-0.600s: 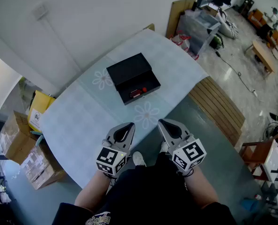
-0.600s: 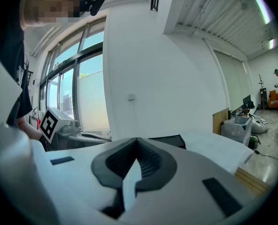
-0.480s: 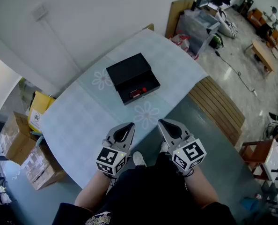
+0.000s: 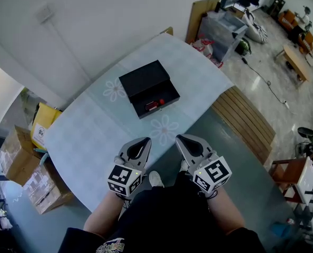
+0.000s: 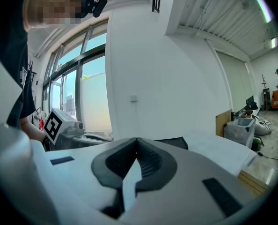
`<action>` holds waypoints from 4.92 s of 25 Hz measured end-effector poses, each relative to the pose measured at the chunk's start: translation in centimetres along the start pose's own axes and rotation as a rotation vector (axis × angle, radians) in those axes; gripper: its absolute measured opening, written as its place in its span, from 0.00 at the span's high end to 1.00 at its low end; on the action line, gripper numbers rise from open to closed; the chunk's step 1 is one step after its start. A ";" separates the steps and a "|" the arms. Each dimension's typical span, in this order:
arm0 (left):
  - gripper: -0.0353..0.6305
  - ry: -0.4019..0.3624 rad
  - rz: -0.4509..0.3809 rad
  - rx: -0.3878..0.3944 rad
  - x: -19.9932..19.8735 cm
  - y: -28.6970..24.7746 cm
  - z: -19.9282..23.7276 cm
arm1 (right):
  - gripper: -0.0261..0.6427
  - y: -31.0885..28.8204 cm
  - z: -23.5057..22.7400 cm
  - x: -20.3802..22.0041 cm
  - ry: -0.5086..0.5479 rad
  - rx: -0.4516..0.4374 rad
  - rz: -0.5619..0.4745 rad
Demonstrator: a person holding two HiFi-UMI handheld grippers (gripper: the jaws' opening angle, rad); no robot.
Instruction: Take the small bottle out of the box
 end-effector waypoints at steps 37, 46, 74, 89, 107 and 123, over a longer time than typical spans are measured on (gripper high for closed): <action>0.90 0.035 0.069 -0.230 -1.8 -10.5 -2.1 | 0.93 -2.8 -14.1 -0.5 -0.040 -0.243 0.031; 0.90 0.052 0.081 -0.297 -2.0 -13.3 -2.5 | 0.93 -3.3 -17.5 -0.2 -0.055 -0.307 0.049; 0.90 -0.049 0.180 -0.445 -2.2 -15.3 -2.6 | 0.93 -3.4 -20.6 -1.1 -0.052 -0.435 0.035; 0.90 -0.078 0.294 -0.408 -1.0 -16.7 0.9 | 0.93 -2.4 -22.0 -0.2 -0.069 -0.360 0.044; 0.77 -0.193 0.571 -0.239 2.2 -21.4 8.5 | 0.93 -5.9 -22.6 0.4 -0.098 -0.259 0.088; 0.76 -0.309 0.941 0.067 6.5 -26.1 12.7 | 0.93 -8.3 -23.9 2.4 -0.168 -0.190 0.156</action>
Point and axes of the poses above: the fingertips, and each gripper's own axes: y backward along the fingers, z to its left, x out of its underside, the point moved 6 cm from there along y, backward along the fingers, and after that the axes turned 1 degree about y, right-handed, at the moved point
